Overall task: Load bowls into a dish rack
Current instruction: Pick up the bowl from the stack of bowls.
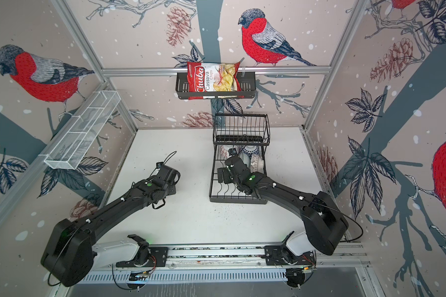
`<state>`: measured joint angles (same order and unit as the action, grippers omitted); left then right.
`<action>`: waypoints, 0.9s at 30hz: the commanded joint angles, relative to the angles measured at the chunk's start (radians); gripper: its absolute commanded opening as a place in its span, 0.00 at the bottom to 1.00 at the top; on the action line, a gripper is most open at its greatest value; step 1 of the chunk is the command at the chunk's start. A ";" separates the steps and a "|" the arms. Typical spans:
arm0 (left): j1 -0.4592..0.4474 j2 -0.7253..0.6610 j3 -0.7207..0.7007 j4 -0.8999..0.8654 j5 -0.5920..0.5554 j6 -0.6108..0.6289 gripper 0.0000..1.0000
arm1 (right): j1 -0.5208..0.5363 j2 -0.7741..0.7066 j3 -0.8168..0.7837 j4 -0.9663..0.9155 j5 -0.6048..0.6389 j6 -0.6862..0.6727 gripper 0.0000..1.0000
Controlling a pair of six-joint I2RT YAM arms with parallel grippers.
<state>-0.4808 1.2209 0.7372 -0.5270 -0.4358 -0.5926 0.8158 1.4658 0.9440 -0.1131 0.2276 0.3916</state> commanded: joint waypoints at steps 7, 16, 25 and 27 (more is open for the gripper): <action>0.004 -0.003 0.033 0.002 -0.003 0.037 0.15 | 0.000 0.014 0.009 0.019 -0.005 -0.006 0.99; 0.004 0.033 0.044 -0.027 -0.026 0.041 0.26 | 0.000 0.023 0.020 0.017 -0.014 -0.009 1.00; 0.011 0.042 0.045 -0.034 -0.049 0.029 0.19 | 0.000 0.038 0.032 0.016 -0.022 -0.015 1.00; 0.012 0.049 0.045 -0.033 -0.045 0.030 0.17 | 0.000 0.039 0.033 0.016 -0.022 -0.017 1.00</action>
<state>-0.4732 1.2644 0.7765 -0.5430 -0.4675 -0.5541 0.8158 1.5036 0.9680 -0.1097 0.2092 0.3882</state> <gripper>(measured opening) 0.183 0.995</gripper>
